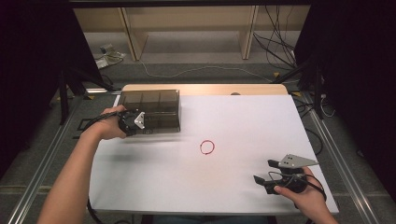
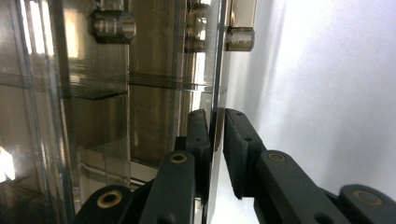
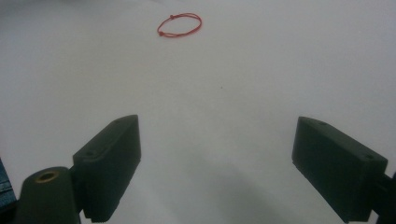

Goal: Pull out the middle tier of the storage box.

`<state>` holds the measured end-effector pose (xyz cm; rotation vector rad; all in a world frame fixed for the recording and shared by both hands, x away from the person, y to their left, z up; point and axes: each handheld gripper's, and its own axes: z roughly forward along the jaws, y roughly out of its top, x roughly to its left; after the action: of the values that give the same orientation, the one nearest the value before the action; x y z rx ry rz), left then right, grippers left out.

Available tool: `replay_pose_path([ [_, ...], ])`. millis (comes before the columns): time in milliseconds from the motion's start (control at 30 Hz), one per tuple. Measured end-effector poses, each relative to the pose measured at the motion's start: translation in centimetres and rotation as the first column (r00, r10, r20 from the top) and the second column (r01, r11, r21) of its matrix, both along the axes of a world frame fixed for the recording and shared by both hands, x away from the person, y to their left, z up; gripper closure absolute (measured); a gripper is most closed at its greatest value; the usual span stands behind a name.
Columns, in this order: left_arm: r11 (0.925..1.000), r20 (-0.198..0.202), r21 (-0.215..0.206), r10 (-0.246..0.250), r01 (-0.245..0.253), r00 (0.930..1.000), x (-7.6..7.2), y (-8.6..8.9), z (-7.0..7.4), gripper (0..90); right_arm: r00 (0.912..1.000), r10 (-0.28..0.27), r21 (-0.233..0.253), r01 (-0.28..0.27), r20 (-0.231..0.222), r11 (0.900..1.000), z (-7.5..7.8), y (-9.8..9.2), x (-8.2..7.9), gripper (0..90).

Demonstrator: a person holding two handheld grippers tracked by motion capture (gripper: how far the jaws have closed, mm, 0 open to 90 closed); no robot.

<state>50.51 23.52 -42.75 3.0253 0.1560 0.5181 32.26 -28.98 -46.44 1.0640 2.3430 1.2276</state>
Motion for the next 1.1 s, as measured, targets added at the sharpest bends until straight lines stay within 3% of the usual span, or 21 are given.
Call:
replay_pose_path([
  [400,0.9992,0.013,-0.004,-0.039,0.039,0.9992,-0.7,0.2,0.1,81.0,1.0,0.002,-0.004,-0.002,0.0,1.0,0.0,0.0,0.0,16.2],
  [1100,0.9976,0.013,-0.047,-0.05,0.051,0.9987,-1.7,0.5,0.1,81.7,1.0,0.001,-0.006,-0.001,0.0,1.0,0.0,0.0,0.0,16.1],
])
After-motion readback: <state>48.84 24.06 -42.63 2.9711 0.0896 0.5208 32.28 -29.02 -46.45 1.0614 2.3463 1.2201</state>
